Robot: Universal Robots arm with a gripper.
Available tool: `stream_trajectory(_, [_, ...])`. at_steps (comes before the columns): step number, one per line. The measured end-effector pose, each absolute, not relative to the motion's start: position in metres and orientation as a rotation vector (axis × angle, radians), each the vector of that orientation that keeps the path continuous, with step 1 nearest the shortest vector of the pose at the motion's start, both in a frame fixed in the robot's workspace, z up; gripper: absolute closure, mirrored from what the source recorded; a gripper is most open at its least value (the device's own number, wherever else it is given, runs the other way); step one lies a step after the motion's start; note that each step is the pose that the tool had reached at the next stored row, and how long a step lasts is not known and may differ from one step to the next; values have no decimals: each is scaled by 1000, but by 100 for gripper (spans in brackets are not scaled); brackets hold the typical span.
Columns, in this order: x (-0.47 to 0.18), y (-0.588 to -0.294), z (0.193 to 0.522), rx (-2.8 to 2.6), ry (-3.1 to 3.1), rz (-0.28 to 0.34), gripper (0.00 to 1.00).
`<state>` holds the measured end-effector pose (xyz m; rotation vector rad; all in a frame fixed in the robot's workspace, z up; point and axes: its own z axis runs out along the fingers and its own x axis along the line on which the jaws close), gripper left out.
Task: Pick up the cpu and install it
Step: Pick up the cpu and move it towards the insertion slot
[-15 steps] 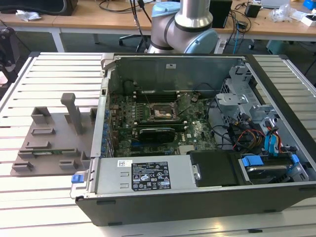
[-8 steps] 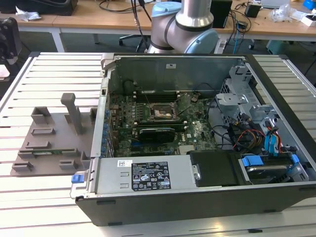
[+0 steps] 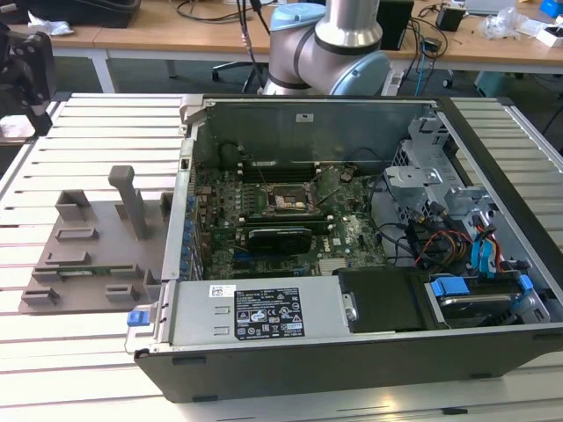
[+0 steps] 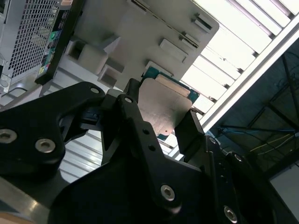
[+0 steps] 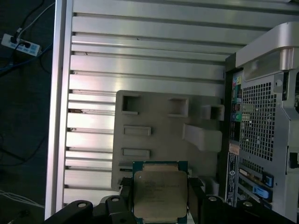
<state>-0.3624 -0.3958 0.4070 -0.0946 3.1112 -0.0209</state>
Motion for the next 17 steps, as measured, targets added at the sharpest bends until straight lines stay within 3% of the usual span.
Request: stream_trajectory(17, [-329,-396,407,-95,3111,-21,45])
